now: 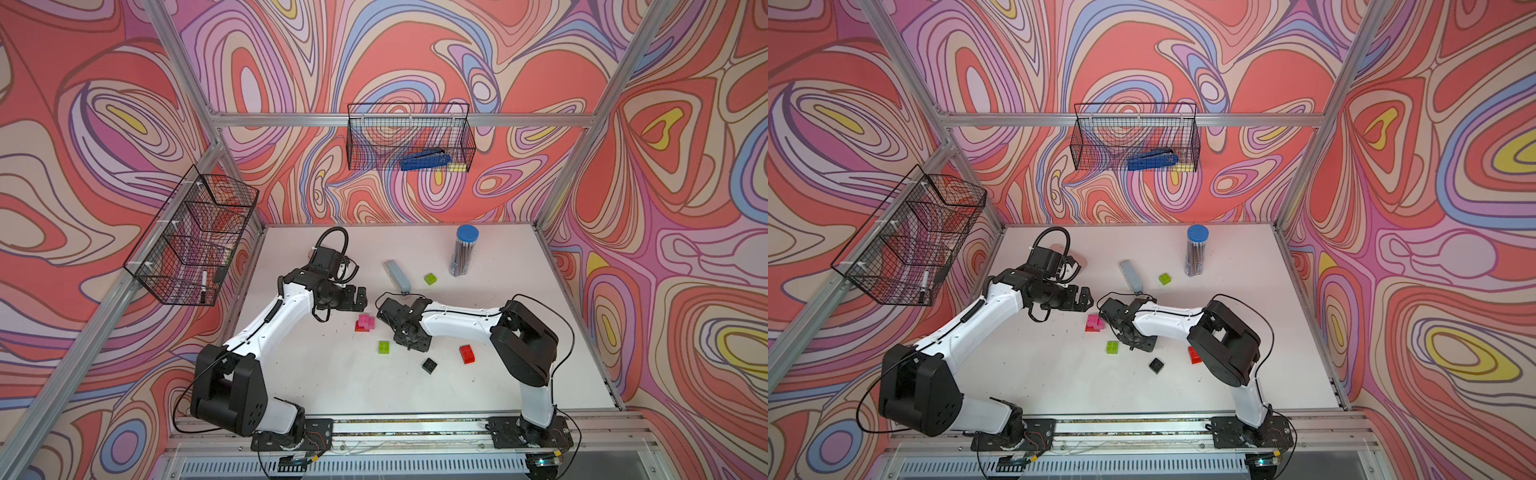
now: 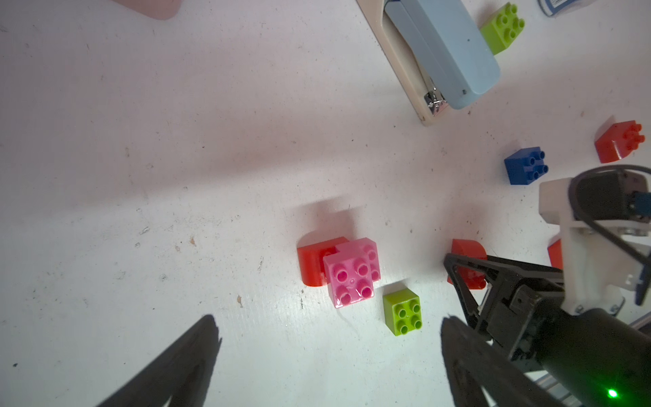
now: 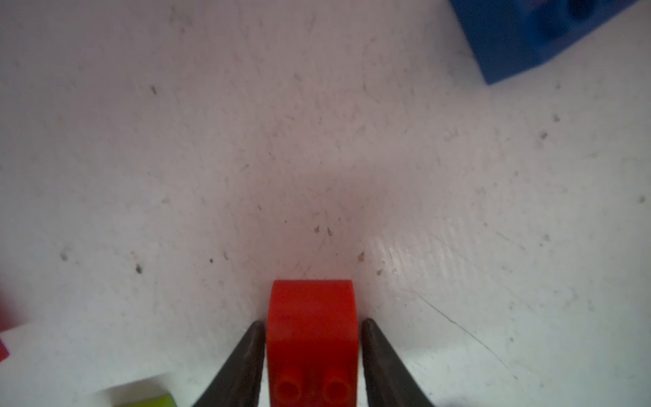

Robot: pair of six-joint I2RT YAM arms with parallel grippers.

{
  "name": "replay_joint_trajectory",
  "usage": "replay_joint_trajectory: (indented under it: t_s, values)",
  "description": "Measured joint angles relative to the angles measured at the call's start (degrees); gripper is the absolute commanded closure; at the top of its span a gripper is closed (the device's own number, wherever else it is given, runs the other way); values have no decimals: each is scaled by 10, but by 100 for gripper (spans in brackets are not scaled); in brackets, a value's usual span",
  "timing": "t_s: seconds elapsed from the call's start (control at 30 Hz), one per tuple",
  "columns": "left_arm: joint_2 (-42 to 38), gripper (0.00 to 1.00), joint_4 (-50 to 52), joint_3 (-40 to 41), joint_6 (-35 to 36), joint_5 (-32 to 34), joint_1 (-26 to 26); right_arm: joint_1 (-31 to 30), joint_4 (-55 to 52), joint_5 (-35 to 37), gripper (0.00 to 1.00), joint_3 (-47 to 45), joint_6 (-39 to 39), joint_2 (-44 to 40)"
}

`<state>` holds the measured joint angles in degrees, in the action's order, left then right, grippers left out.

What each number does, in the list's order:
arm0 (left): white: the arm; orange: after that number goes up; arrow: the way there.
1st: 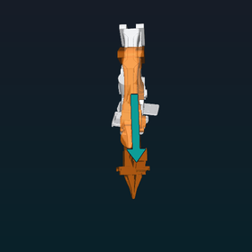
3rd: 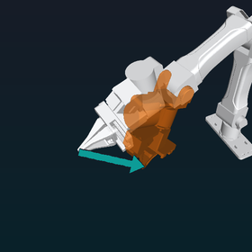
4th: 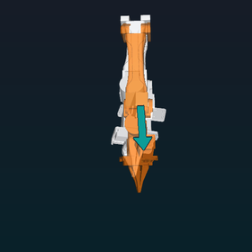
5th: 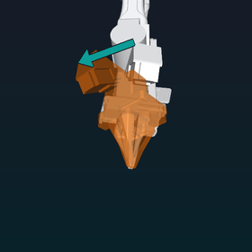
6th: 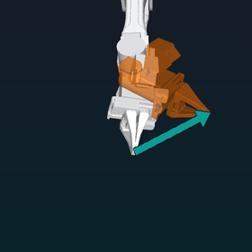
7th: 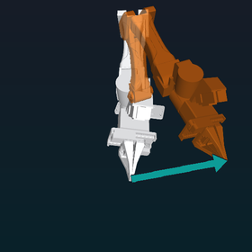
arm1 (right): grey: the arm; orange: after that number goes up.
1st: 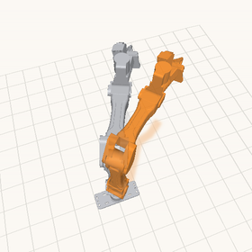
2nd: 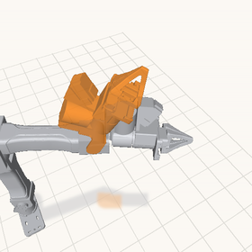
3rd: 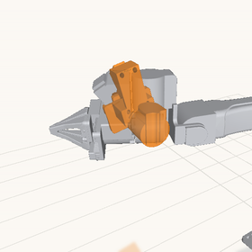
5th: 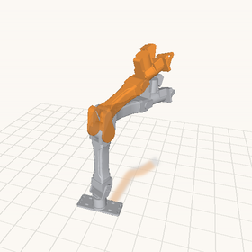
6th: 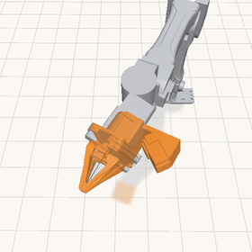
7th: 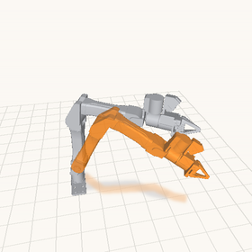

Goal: Assemble the letter s with lego
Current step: Place the lego brick at the center of the board.

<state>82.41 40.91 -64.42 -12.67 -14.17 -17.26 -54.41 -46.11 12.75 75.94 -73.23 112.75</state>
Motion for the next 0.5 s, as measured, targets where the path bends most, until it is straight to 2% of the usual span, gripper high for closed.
replay_joint_trajectory:
  t_s: [0.5]
  values:
    - [-6,0,0,1,0,-4,0,-6,69,-58,47,-43,-19,-35]
